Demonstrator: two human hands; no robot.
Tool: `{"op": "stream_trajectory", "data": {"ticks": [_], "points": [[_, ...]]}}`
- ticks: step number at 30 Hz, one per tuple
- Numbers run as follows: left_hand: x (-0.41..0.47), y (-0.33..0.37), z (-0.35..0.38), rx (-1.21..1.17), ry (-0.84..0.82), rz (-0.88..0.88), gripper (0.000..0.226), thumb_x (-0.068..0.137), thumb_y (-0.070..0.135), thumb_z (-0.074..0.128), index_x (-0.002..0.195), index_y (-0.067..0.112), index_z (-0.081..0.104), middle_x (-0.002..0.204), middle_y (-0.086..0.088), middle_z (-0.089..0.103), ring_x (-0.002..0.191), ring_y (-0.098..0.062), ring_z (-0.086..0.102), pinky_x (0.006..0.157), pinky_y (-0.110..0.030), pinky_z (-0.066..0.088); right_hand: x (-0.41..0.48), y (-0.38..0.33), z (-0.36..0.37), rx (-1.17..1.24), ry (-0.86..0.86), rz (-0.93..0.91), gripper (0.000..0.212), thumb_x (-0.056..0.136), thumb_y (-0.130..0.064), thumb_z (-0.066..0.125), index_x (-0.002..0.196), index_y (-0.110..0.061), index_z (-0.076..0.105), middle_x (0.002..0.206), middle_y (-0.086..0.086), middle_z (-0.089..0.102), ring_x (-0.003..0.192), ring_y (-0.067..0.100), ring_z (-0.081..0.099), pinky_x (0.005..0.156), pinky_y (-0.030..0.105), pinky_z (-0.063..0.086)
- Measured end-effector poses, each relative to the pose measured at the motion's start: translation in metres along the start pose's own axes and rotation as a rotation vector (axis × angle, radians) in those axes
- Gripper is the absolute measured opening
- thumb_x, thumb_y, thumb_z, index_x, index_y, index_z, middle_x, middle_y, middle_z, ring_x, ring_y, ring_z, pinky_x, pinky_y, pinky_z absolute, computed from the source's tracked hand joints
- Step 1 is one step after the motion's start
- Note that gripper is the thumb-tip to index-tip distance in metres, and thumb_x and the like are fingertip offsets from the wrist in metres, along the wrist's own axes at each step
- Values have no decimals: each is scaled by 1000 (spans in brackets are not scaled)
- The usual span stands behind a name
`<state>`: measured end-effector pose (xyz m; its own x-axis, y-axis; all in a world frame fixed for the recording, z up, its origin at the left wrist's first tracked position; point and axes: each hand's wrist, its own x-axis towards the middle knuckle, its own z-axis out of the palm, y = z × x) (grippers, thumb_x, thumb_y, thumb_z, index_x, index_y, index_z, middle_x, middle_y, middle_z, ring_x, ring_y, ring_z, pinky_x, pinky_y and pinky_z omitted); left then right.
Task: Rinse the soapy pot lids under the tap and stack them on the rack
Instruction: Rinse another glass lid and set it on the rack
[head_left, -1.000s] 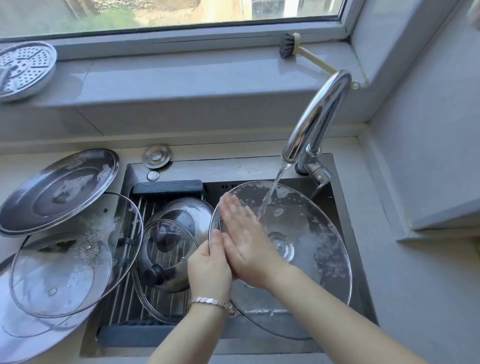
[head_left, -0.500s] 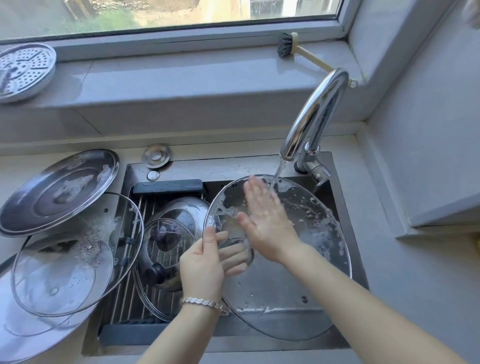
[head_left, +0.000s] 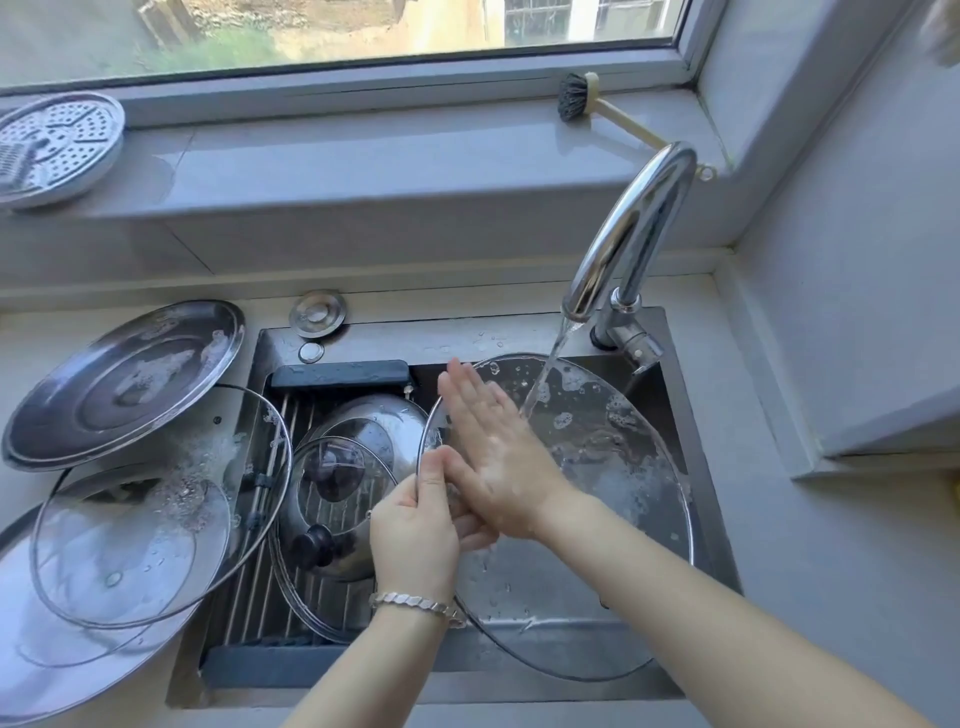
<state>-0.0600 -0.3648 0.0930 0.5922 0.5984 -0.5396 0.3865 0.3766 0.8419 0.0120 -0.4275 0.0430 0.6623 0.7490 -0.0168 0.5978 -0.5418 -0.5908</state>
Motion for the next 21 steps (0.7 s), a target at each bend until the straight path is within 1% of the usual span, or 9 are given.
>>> {"op": "stream_trajectory", "data": {"ticks": [3,6,9,11,13,15,18,20,21], "points": [[-2,4,-1,-22,-12,9,34,95,28,44,84,-1,58,49,-12,64,44,-24,62,38,-26,50,2,36,-7,-13,76,212,72,86,-56,4,143,-18,-18,147,-6,-29,136,3,-27,114,25,-17],[-2,6,-3,-17,7,73,31,94,29,45,82,3,58,48,-6,66,45,-18,65,42,-27,52,-12,70,-6,-44,132,435,74,86,-53,4,147,-13,-13,148,-5,-27,135,3,-27,115,28,-15],[0,3,-5,10,45,119,30,92,30,48,81,5,60,51,-6,68,51,-21,68,45,-29,54,-40,74,12,-29,159,580,81,81,-59,-4,146,-13,-12,152,0,-25,136,5,-27,113,26,-17],[-1,0,-5,12,50,119,28,92,29,49,79,6,60,55,-9,68,53,-24,67,45,-28,53,-48,68,20,9,171,694,81,82,-58,1,147,-10,-12,154,4,-23,139,9,-26,114,28,-17],[-3,-2,-2,4,42,108,27,93,26,48,78,6,59,57,-13,66,50,-22,65,42,-26,52,-39,62,17,75,169,747,83,82,-57,5,146,-8,-14,154,7,-24,141,14,-24,114,31,-16],[-5,-3,2,-5,23,101,27,93,24,47,76,6,58,57,-15,63,47,-21,62,40,-24,49,-19,53,9,119,192,677,81,83,-55,6,145,-9,-17,153,7,-27,140,13,-26,114,30,-17],[-4,-3,7,-3,-1,85,30,94,24,46,75,6,59,49,-9,63,41,-18,61,38,-24,49,9,28,2,118,226,412,73,87,-52,3,142,-12,-20,146,-2,-33,134,5,-31,113,26,-20],[3,-2,7,8,37,113,36,94,27,47,70,3,60,43,-5,61,39,-18,58,39,-28,49,15,7,0,132,215,239,74,84,-54,3,142,-12,-17,145,-7,-29,134,2,-30,110,20,-23],[8,-1,6,46,67,168,41,93,29,48,64,2,60,42,-4,59,40,-18,56,41,-29,49,13,-2,2,136,195,150,72,83,-52,4,141,-14,-16,146,-7,-26,136,2,-28,111,20,-22]]}}
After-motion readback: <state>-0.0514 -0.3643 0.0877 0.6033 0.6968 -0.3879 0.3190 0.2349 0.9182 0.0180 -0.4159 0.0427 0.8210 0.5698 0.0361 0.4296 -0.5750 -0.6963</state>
